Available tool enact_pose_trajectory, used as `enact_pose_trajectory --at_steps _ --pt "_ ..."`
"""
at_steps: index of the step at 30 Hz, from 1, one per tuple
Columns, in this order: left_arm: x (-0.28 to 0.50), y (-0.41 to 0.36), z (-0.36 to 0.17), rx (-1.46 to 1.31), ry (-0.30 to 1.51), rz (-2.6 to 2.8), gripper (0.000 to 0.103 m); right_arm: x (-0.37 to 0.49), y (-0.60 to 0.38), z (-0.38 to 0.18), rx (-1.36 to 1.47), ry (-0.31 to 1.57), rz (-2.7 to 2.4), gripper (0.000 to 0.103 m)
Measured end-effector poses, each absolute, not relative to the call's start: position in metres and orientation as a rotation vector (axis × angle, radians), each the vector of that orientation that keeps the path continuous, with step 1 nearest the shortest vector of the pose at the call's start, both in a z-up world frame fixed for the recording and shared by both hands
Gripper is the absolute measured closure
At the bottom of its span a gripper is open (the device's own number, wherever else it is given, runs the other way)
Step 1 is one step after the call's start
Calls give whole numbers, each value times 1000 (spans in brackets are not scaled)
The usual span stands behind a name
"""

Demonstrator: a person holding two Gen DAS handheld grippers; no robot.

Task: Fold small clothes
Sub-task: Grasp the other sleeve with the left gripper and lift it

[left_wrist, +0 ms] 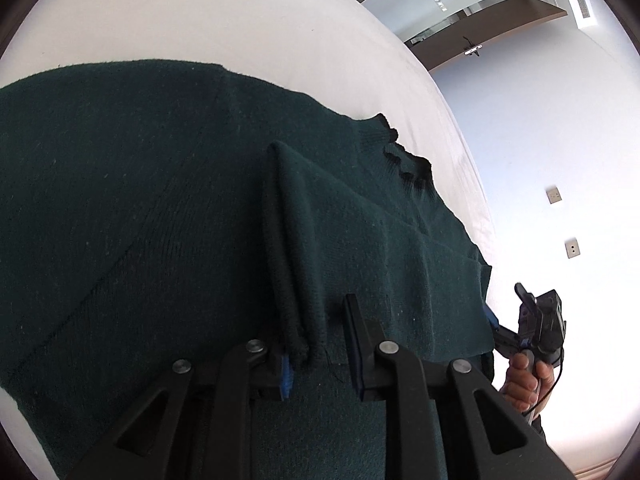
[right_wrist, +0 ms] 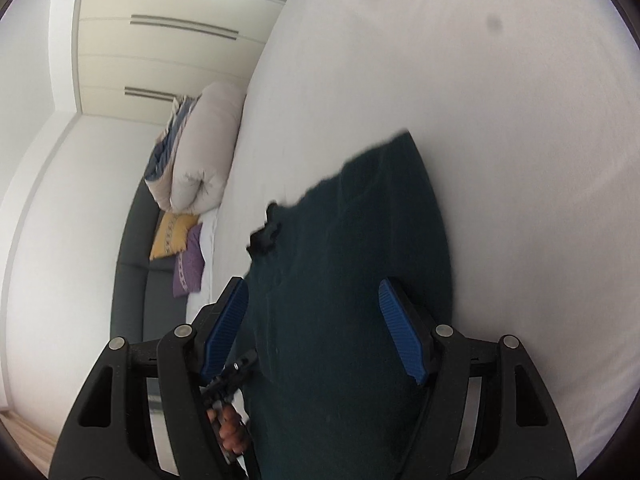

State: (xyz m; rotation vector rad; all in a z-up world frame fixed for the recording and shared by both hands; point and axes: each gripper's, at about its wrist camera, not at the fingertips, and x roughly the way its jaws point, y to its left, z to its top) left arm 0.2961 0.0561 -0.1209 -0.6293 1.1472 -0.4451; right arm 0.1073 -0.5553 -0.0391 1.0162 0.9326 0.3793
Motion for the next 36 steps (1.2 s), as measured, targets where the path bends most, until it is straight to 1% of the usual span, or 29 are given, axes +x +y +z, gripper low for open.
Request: enact_pose_trajectory --at_steps 2,3,4,5,6,7,8,9,10,14,18,23,26,31,36 --pt "292 59 -121 -652 1149 -446 80 87 -552 -38 996 933 388 36" --pt "290 60 -120 -666 1148 -448 77 77 -552 -40 1007 931 386 36" --pt "286 62 -119 -677 1143 -449 68 67 -555 -43 1039 924 392 36" --pt "279 66 -116 -686 1130 -449 62 58 -559 -46 1072 914 396 36" --pt "271 72 -112 -695 1110 -448 48 51 -563 -48 1089 904 390 36" --pt "262 77 -108 -704 1086 -438 37 43 -566 -48 1097 897 369 36" --pt "251 85 -103 -717 1057 -418 32 34 -568 -46 1095 901 332 36" --pt "237 98 -97 -739 1019 -390 25 25 -569 -45 1097 892 311 36" --pt "224 112 -92 -769 980 -372 21 15 -569 -42 1110 867 306 36" --pt "167 189 -82 -944 813 -281 21 -31 -561 -27 1155 760 338 34" --pt "113 276 -93 -1138 655 -105 21 -61 -531 -20 1148 768 377 34" --pt "76 357 -125 -1418 512 92 21 -75 -490 -15 1159 801 403 34" --pt "69 388 -139 -1560 429 156 21 -76 -464 -5 1147 812 435 34" --pt "76 412 -162 -1756 334 287 20 -77 -428 20 1113 811 486 34" --pt "86 421 -164 -1812 268 397 20 -80 -401 40 1072 807 527 34"
